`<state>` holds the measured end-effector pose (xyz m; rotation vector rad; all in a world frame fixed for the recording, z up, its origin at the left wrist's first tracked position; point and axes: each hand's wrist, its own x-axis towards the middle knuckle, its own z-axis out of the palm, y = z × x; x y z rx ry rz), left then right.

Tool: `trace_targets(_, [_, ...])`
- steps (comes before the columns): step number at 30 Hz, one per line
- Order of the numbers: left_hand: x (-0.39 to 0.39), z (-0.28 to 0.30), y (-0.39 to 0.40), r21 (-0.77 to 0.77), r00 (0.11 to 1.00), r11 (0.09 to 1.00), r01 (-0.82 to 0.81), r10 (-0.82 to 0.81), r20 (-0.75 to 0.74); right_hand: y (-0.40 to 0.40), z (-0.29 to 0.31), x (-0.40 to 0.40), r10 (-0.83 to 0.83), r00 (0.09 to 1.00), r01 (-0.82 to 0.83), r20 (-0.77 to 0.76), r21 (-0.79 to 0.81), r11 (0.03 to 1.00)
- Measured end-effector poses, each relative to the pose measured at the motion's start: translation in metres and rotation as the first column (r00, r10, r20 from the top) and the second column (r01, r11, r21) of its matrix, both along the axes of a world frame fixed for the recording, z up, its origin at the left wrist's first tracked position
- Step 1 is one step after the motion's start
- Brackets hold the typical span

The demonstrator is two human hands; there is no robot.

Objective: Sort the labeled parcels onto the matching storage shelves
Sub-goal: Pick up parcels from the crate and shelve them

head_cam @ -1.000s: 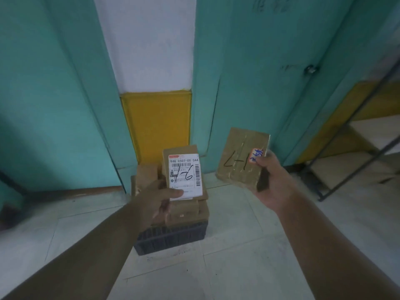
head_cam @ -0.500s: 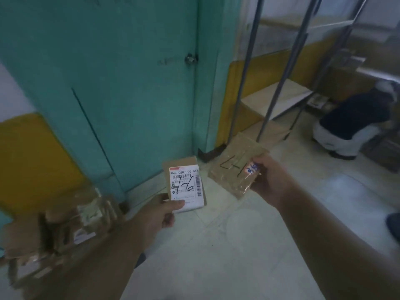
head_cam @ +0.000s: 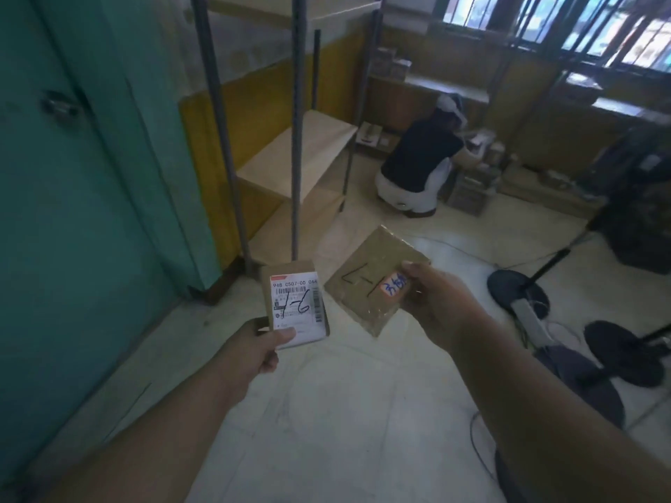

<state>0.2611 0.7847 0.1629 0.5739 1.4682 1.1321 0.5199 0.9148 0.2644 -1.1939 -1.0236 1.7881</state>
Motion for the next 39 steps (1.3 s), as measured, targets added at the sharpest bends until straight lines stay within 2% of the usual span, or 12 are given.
trace_targets(3, [0.016,-0.001,0.075,0.01,0.997,0.997,0.08,-0.08,0.002,0.051,-0.006,0.031,-0.081,0.995,0.08,-0.052,-0.018,0.997])
trace_targets(6, [0.039,-0.01,0.149,0.015,0.995,0.995,0.097,-0.098,0.024,0.108,-0.017,0.055,-0.093,0.993,0.087,-0.074,-0.074,0.993])
trace_targets(10, [0.072,-0.014,0.246,0.022,0.998,0.999,0.044,-0.045,0.04,0.198,-0.024,0.075,-0.021,0.989,-0.001,-0.149,-0.145,0.989])
trace_targets(14, [0.086,0.003,0.329,0.023,0.998,0.998,-0.057,0.056,0.011,0.295,-0.005,0.081,0.101,0.97,-0.137,-0.222,-0.154,0.979])
trace_targets(21, [0.059,0.012,0.439,0.04,0.986,0.989,-0.139,0.142,-0.086,0.455,0.023,0.038,0.214,0.935,-0.231,-0.284,-0.028,0.973])
trace_targets(25, [0.032,0.019,0.511,0.089,0.974,0.981,-0.173,0.183,-0.132,0.526,0.021,0.004,0.213,0.939,-0.233,-0.271,-0.044,0.971])
trace_targets(31, [0.03,0.059,0.61,0.188,0.958,0.953,-0.239,0.263,-0.113,0.632,0.042,-0.006,0.246,0.959,-0.252,-0.14,-0.027,0.967])
trace_targets(34, [0.035,0.062,0.645,0.213,0.947,0.945,-0.247,0.282,-0.153,0.687,0.046,-0.009,0.301,0.948,-0.303,-0.107,-0.001,0.953])
trace_targets(36, [0.038,0.058,0.665,0.249,0.913,0.914,-0.321,0.368,-0.173,0.72,0.043,-0.015,0.371,0.922,-0.376,-0.112,-0.022,0.926])
trace_targets(39, [0.047,0.061,0.691,0.265,0.834,0.833,-0.485,0.532,-0.144,0.768,0.044,-0.029,0.495,0.842,-0.519,-0.215,-0.069,0.852])
